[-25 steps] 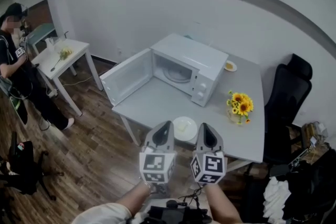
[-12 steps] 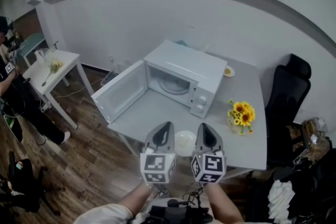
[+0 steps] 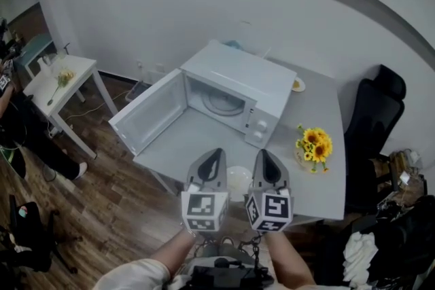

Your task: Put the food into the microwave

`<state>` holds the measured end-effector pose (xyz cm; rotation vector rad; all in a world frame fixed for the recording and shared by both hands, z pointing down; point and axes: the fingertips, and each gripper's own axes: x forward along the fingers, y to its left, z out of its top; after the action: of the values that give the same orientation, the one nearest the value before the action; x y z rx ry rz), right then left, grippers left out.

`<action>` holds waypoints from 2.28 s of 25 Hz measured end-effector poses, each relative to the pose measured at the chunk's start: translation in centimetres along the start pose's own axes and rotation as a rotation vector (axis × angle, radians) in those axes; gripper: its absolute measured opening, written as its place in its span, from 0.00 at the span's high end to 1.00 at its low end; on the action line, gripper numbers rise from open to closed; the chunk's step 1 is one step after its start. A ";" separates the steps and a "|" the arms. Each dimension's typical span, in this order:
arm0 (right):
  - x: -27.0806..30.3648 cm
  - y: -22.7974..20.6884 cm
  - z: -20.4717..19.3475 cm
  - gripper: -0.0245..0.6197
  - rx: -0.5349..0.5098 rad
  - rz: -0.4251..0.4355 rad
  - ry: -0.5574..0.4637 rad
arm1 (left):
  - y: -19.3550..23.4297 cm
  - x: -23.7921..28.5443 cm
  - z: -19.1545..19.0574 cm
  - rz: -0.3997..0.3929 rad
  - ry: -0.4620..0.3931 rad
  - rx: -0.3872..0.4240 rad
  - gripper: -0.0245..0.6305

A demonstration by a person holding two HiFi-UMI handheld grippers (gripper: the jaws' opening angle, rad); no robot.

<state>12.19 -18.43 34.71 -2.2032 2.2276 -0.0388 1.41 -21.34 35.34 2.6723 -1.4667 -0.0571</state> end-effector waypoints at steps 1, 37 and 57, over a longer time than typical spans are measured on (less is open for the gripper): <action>0.1 0.0 -0.2 0.95 0.001 0.006 0.003 | 0.0 0.1 -0.2 0.004 0.002 0.004 0.95; -0.7 -5.4 -24.4 0.80 0.143 -0.104 0.467 | 1.1 1.3 -24.3 0.115 0.450 -0.159 0.87; 0.1 -6.3 -30.2 0.80 0.133 -0.196 0.660 | 2.5 1.5 -31.9 0.185 0.656 -0.235 0.78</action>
<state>17.81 -18.24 65.05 -2.5828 2.1418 -1.0189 2.53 -21.90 67.34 2.0610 -1.3592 0.5640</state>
